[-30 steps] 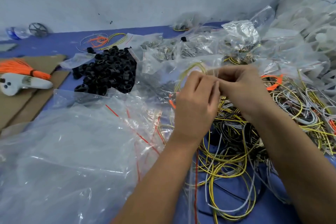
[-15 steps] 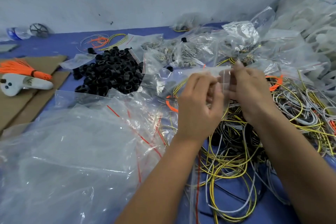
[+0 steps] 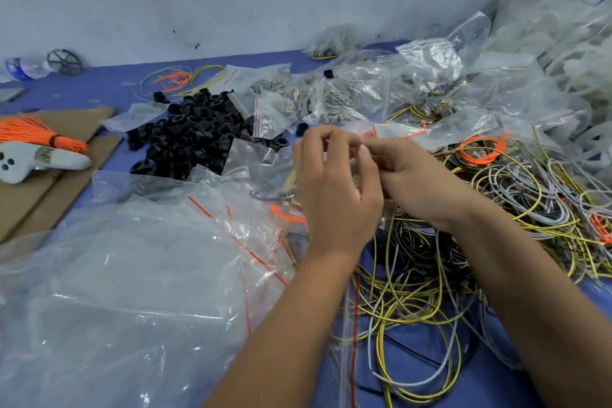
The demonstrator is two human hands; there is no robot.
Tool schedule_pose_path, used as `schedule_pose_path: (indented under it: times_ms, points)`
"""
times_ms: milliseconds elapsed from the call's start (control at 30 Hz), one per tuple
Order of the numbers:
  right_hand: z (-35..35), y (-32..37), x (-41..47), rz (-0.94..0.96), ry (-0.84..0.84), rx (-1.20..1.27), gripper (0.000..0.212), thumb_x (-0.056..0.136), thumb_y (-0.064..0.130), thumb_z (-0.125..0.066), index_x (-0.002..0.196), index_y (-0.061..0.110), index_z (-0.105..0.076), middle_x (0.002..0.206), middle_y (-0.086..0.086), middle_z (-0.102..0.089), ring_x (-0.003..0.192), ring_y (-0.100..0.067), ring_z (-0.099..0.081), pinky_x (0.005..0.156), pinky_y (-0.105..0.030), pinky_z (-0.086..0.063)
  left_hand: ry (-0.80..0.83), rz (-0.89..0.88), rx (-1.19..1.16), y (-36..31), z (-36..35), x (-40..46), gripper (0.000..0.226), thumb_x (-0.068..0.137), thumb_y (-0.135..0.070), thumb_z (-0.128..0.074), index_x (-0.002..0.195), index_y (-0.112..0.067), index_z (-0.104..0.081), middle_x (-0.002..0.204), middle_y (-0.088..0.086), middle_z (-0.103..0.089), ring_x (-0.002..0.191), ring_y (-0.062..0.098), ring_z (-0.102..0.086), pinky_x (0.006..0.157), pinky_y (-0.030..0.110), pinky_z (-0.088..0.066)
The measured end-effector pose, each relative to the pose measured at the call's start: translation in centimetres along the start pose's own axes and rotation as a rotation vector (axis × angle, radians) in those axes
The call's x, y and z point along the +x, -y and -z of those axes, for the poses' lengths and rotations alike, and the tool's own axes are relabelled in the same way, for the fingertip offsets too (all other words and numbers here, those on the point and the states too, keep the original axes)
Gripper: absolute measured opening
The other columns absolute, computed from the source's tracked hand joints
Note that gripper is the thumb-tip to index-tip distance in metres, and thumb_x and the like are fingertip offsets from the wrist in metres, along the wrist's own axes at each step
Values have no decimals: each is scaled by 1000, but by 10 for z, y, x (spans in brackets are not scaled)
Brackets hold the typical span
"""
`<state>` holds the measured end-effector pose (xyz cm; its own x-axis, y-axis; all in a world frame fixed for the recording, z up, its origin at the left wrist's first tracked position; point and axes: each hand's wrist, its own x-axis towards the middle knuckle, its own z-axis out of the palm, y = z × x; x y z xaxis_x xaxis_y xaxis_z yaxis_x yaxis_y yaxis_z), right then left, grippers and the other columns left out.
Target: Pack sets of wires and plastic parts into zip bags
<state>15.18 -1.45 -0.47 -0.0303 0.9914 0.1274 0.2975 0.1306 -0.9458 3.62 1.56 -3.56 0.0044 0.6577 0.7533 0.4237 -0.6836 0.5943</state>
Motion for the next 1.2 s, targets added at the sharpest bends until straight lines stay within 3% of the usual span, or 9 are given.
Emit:
schedule_pose_path:
  times_ms: [100, 200, 267, 333, 567, 700, 800, 1033, 1200]
  points:
    - [1, 4, 1, 73, 80, -122, 24, 95, 2, -58, 109, 16, -74, 101, -16, -76, 90, -19, -69, 83, -54, -57, 53, 40, 36, -2, -2, -2, 14, 93, -18, -57, 96, -7, -65, 107, 7, -56, 96, 26, -56, 83, 34, -48]
    - [4, -6, 11, 39, 33, -213, 33, 93, -6, -51, 107, 13, -73, 94, -17, -76, 75, -36, -71, 67, -58, -57, 62, 164, 46, 0, -5, -3, 11, 95, -19, -58, 98, -9, -62, 106, 5, -56, 92, 20, -56, 78, 29, -43]
    - [7, -17, 18, -52, -137, -288, 44, 90, -13, -44, 117, 11, -70, 92, -8, -78, 59, -30, -71, 51, -37, -57, 63, 298, 61, 6, -7, -2, 9, 96, -19, -58, 98, -10, -59, 104, 5, -57, 92, 20, -52, 79, 31, -41]
    - [9, -23, 21, -86, -378, -438, 34, 90, -5, -56, 115, 13, -72, 87, -3, -76, 58, -13, -67, 55, -16, -49, 151, 453, 116, 14, -8, 1, 11, 96, -23, -58, 98, -12, -58, 104, 3, -58, 96, 22, -51, 87, 40, -43]
    - [7, -9, 40, 108, -696, -642, 10, 88, 16, -68, 91, 17, -78, 78, 3, -74, 71, -12, -65, 73, -25, -49, 286, 416, 426, 37, 3, 11, 30, 97, -36, -48, 98, -13, -67, 101, 9, -66, 103, 30, -52, 94, 45, -45]
    - [2, -10, 81, -1, -452, -651, 19, 92, 5, -61, 100, 5, -78, 93, -11, -77, 88, -28, -71, 86, -37, -54, 288, 460, 572, 48, 11, 16, 66, 94, -69, -36, 106, -12, -66, 108, 13, -65, 108, 34, -50, 99, 46, -40]
    - [-7, -16, 111, -13, -233, -811, 28, 93, 0, -56, 114, 5, -74, 113, -16, -74, 109, -32, -66, 93, -32, -44, 285, 469, 643, 50, 10, 19, 90, 79, -89, -31, 109, -10, -62, 113, 15, -63, 110, 37, -50, 101, 47, -36]
    - [-13, -30, 150, 186, 295, -1339, 55, 97, 16, -55, 151, 22, -45, 162, -3, -37, 143, -25, -38, 115, -30, -21, 290, 427, 679, 51, 4, 13, 86, 65, -80, -60, 115, -10, -53, 122, 15, -57, 118, 38, -47, 99, 47, -38]
    - [-13, -35, 147, 180, 108, -1227, 22, 96, 10, -52, 113, 7, -65, 132, -14, -54, 122, -37, -48, 99, -44, -42, 304, 412, 700, 50, 0, 11, 87, 66, -80, -57, 116, -10, -50, 123, 16, -54, 117, 39, -47, 94, 48, -40]
